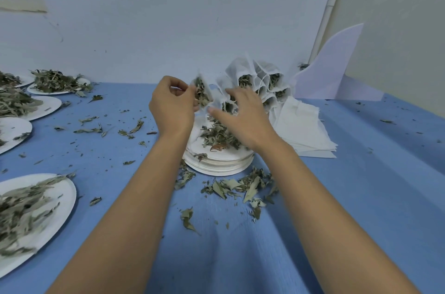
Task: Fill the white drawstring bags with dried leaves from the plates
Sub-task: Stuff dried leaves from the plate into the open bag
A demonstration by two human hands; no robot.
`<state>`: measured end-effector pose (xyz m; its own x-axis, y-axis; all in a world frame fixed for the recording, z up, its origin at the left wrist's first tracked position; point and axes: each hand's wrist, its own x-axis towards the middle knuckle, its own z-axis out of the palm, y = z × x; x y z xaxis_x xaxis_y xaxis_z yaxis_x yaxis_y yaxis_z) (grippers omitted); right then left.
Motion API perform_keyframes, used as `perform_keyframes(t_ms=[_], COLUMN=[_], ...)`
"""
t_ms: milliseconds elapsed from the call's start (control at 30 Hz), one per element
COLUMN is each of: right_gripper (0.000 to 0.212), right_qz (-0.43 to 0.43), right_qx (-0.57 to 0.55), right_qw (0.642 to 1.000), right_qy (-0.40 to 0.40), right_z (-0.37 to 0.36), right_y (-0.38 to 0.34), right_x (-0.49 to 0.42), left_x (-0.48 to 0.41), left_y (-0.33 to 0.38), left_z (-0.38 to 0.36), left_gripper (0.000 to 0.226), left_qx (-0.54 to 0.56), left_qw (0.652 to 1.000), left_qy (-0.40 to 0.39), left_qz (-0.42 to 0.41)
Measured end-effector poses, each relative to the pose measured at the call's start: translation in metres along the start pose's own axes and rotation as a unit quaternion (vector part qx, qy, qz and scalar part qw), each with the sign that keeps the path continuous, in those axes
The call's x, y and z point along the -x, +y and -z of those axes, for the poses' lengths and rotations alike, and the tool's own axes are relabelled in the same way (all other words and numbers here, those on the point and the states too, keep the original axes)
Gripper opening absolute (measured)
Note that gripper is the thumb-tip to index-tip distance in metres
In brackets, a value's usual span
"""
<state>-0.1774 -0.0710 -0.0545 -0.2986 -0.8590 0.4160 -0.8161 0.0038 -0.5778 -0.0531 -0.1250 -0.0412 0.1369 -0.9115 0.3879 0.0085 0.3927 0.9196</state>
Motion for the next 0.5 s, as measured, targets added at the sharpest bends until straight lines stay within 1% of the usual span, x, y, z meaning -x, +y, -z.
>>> perform_keyframes(t_ms=[67,133,167,267,367,433,500], right_gripper=[0.094,0.104,0.106,0.111,0.112,0.103,0.087], right_qz=[-0.002,-0.009,-0.005,0.007,0.016,0.012,0.008], right_qx=[0.051,0.061,0.058,0.047,0.074,0.064,0.045], right_qw=[0.994,0.981,0.976,0.971,0.968,0.969,0.971], right_qy=[-0.101,-0.183,-0.208,-0.235,-0.239,-0.24,-0.237], right_z=[-0.002,-0.006,-0.008,-0.013,-0.017,-0.017,-0.017], right_y=[0.006,0.011,0.012,0.012,0.011,0.01,0.009], right_x=[0.003,0.006,0.007,0.009,0.01,0.009,0.008], left_x=[-0.003,-0.004,-0.004,-0.002,0.001,0.002,0.002], left_y=[0.002,0.003,0.003,0.002,0.0,-0.002,-0.003], left_z=[0.003,0.005,0.006,0.008,0.008,0.008,0.008], left_gripper=[0.024,0.023,0.023,0.022,0.021,0.021,0.021], left_qx=[0.016,0.026,0.031,0.053,0.069,0.071,0.072], left_qw=[1.0,0.999,0.999,0.998,0.997,0.996,0.996], left_qy=[0.025,0.033,0.034,0.04,0.042,0.04,0.039], left_qz=[-0.003,-0.006,-0.007,0.003,0.016,0.02,0.024])
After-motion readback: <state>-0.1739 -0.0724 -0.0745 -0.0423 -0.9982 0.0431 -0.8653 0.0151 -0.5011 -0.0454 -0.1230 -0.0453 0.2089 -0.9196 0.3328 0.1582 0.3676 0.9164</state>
